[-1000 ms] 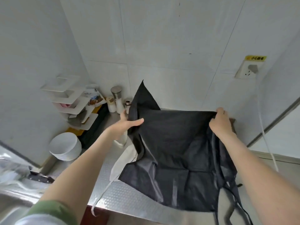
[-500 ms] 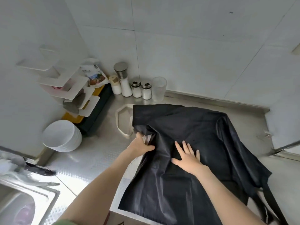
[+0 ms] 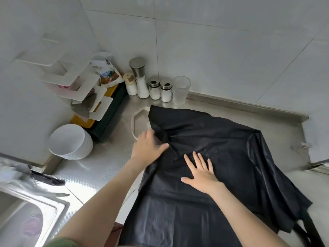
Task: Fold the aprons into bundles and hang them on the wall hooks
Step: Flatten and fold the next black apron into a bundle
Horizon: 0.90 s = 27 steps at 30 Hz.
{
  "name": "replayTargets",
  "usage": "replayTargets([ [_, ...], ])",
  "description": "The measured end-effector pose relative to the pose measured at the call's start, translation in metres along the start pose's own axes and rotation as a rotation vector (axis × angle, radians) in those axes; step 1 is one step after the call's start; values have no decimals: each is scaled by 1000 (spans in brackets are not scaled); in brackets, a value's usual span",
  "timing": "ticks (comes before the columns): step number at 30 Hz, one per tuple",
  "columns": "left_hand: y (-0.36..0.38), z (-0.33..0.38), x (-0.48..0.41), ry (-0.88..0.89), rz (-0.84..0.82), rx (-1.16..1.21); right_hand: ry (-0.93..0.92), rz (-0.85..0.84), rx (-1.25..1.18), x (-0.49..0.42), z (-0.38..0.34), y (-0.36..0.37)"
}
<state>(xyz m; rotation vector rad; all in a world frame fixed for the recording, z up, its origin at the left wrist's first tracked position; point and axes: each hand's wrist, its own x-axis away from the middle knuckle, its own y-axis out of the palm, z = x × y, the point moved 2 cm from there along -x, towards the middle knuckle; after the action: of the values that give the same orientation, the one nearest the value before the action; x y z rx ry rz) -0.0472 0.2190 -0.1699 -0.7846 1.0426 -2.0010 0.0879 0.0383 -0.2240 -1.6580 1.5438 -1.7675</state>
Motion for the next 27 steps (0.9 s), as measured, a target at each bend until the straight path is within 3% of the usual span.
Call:
replayTargets([
  [3,22,1,3,8,-160,-76,28,46,0,-3,-10,4],
  [8,26,-17,-1,-227,-136,286,97,322,102,-8,-14,-15],
  [11,20,-30,-6,-292,-147,402,155,285,161,-10,-9,-16],
  [15,10,-55,-9,-502,-199,718,97,226,100,-12,-6,-4],
  [18,4,-70,-8,-560,-175,474,49,153,73,-12,-18,0],
  [21,3,-75,1,-584,-179,236,42,271,109,-13,-35,-8],
  [23,2,-71,7,-519,-60,140,82,318,138,-16,-38,-12],
  [25,2,-65,11,-298,145,-31,130,334,169,-19,-31,-9],
  [27,3,-56,10,63,262,-231,137,336,176,-20,-23,-1],
])
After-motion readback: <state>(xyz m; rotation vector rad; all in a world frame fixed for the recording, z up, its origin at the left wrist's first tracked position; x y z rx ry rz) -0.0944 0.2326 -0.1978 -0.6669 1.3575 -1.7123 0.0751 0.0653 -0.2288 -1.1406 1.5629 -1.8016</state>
